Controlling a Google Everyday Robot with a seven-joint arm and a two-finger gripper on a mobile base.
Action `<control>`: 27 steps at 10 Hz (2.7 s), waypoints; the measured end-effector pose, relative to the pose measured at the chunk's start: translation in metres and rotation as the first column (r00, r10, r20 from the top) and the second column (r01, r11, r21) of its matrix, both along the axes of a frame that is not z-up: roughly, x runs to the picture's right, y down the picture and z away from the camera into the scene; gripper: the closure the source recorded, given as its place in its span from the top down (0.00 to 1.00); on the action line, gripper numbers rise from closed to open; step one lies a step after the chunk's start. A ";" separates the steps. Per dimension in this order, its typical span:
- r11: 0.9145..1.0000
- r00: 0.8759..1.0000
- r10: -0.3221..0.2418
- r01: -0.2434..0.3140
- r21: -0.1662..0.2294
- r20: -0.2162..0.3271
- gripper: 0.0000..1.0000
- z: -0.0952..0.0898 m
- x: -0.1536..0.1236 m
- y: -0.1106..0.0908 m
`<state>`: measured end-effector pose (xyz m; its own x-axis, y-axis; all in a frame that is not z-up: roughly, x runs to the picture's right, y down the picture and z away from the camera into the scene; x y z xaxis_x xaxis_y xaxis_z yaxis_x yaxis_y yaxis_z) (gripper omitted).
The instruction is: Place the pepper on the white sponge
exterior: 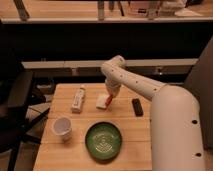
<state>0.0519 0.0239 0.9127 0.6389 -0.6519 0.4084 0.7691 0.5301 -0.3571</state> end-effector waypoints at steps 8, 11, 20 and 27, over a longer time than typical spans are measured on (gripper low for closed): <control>0.999 0.999 -0.031 0.031 0.009 0.026 0.00 0.008 -0.008 0.002; 0.999 0.998 -0.045 0.044 0.013 0.034 0.00 0.010 -0.011 0.002; 0.996 0.994 -0.093 0.092 0.021 0.062 0.00 0.017 -0.016 0.004; 0.990 0.987 -0.139 0.137 0.025 0.087 0.22 0.020 -0.021 0.004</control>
<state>0.0307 0.0275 0.9330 0.5044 -0.7391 0.4465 0.8634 0.4227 -0.2755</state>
